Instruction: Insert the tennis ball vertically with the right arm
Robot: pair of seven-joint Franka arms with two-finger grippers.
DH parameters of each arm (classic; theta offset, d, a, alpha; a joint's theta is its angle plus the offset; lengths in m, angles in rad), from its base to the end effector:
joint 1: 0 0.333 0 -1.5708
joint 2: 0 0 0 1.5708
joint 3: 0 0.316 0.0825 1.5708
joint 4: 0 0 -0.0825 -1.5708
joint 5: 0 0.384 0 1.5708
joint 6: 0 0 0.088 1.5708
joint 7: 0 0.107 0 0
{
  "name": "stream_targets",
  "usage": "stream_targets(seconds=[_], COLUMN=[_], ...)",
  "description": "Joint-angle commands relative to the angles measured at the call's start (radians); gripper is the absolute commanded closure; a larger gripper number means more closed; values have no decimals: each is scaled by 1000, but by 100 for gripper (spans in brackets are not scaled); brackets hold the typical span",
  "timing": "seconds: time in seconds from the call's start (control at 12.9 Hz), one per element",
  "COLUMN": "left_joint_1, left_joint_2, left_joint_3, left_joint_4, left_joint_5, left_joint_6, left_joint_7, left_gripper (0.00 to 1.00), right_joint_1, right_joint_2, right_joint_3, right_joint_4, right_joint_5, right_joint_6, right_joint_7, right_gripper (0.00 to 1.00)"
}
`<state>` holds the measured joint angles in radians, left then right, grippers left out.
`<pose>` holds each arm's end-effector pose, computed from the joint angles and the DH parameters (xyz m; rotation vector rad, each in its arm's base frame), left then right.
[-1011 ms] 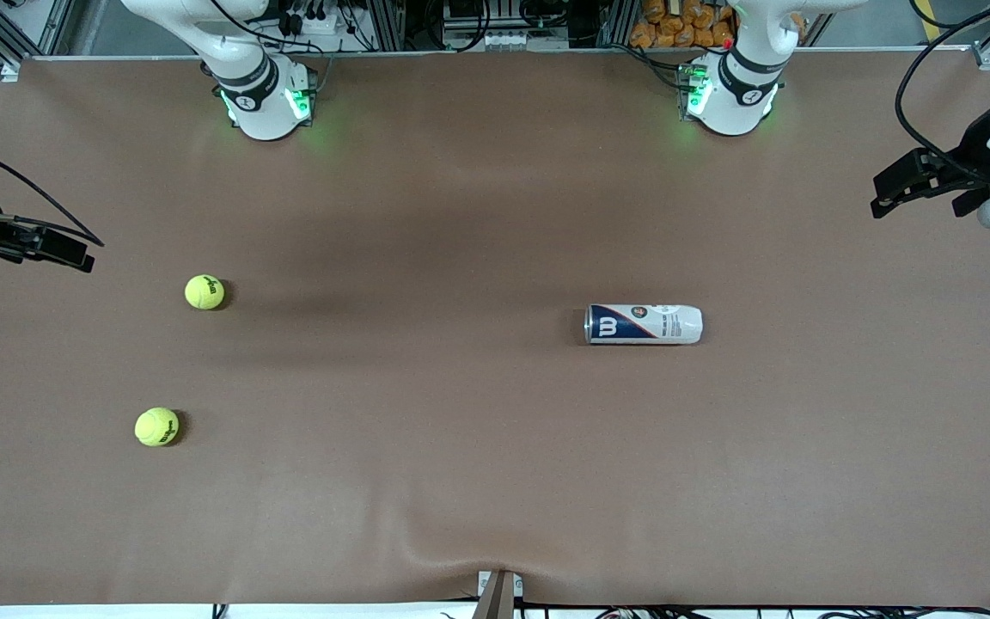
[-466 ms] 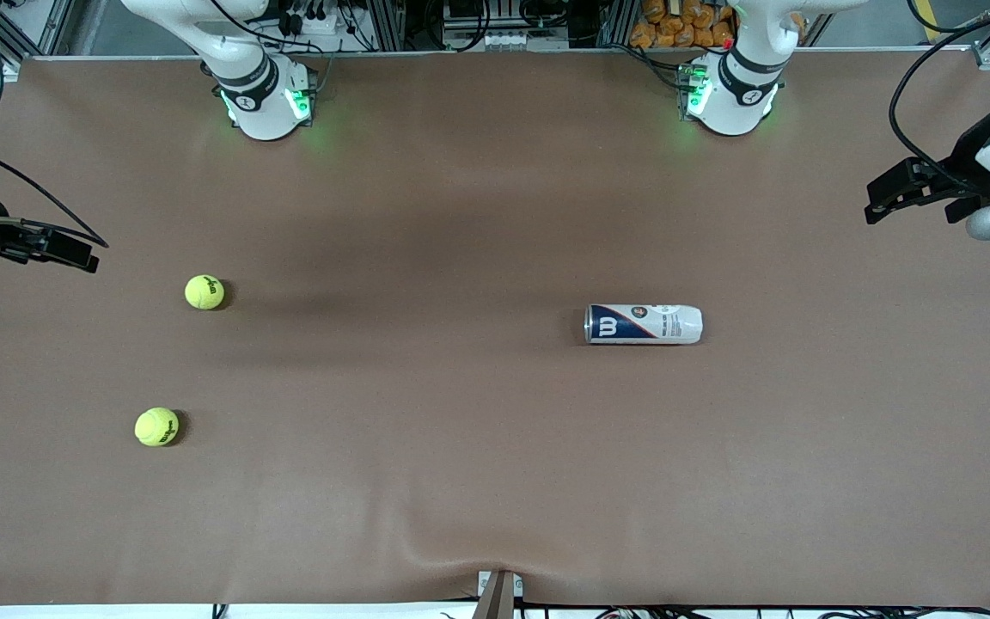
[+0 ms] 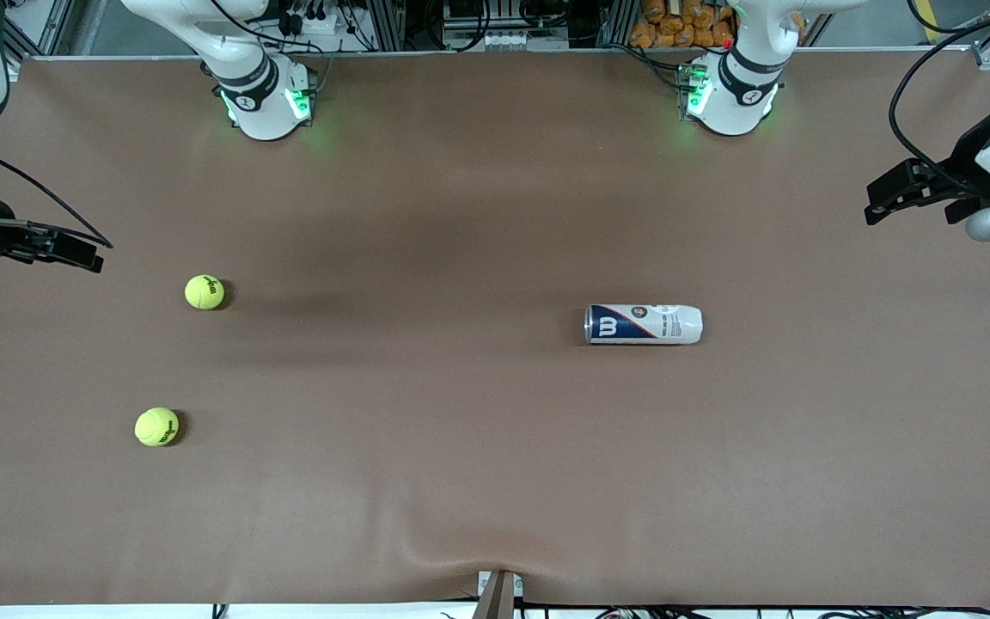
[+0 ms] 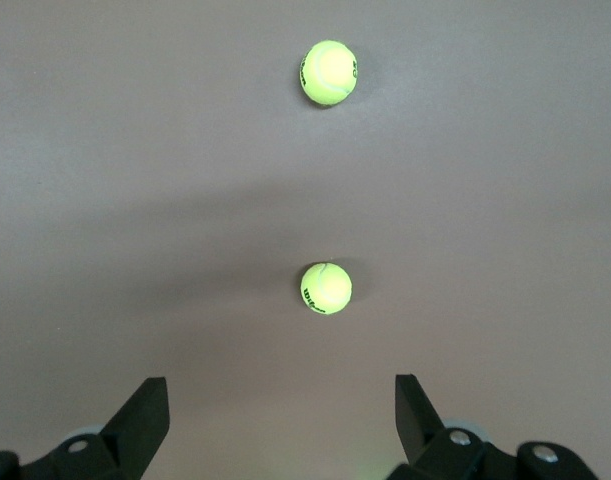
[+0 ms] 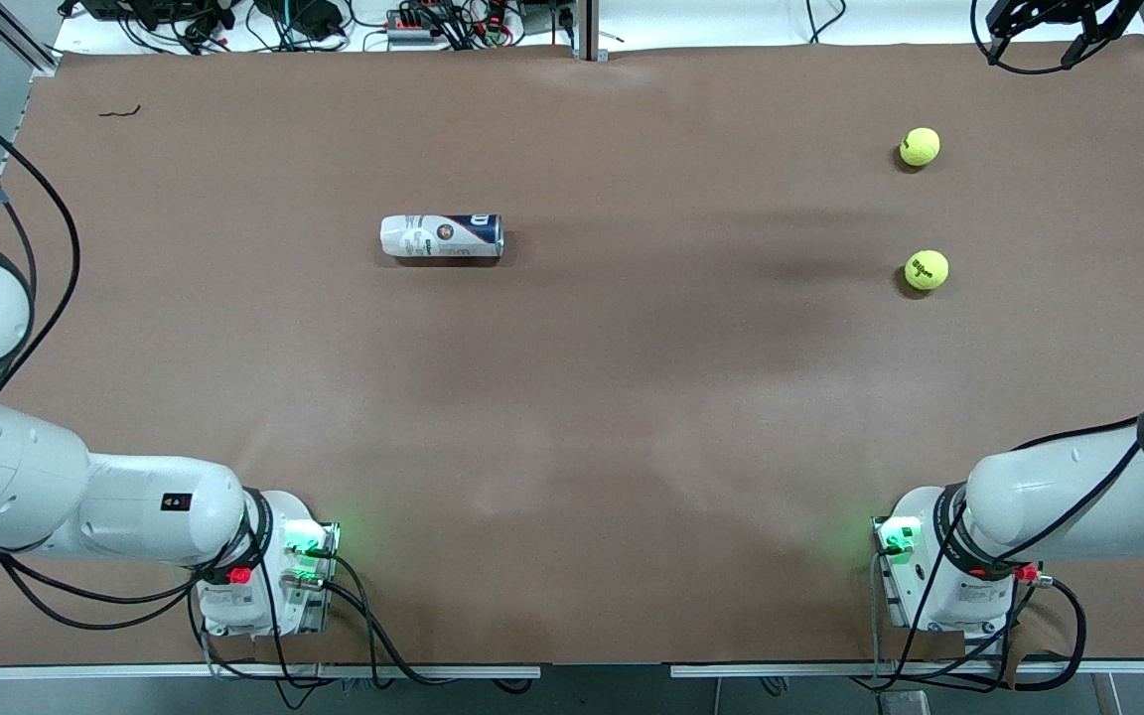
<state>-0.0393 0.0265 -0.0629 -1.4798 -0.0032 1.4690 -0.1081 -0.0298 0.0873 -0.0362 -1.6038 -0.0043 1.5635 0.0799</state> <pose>0.5498 -0.0562 0.6436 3.1401 0.0088 -0.0590 0.5733 -0.0376 0.5591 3.1186 -0.2276 -0.1996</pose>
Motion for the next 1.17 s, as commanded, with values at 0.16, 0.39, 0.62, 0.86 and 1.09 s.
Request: stream_targets(seconds=[0.16, 0.39, 0.62, 0.86, 1.09], left_joint_1=[-24, -50, -105, -177, -316], left_joint_2=[10, 16, 39, 90, 150], left_joint_3=[-2, -2, 0, 0, -1], left_joint_4=[-4, -7, -8, -8, -1], left_joint_5=[-11, -1, 3, 6, 139], left_joint_6=[-10, -10, -10, -12, -12], left_joint_7=[10, 8, -7, -8, 16], left_gripper=[0, 0, 0, 0, 0], right_joint_1=[-2, -4, -4, -5, -5], right_joint_2=[-31, -31, -31, -31, -31], right_joint_3=[2, 2, 1, 2, 1], right_joint_4=[-35, -36, -44, -48, -53], right_joint_5=[3, 3, 3, 3, 3], right_joint_6=[16, 18, 23, 29, 29], right_joint_7=[14, 12, 14, 14, 12], right_gripper=[0, 0, 0, 0, 0])
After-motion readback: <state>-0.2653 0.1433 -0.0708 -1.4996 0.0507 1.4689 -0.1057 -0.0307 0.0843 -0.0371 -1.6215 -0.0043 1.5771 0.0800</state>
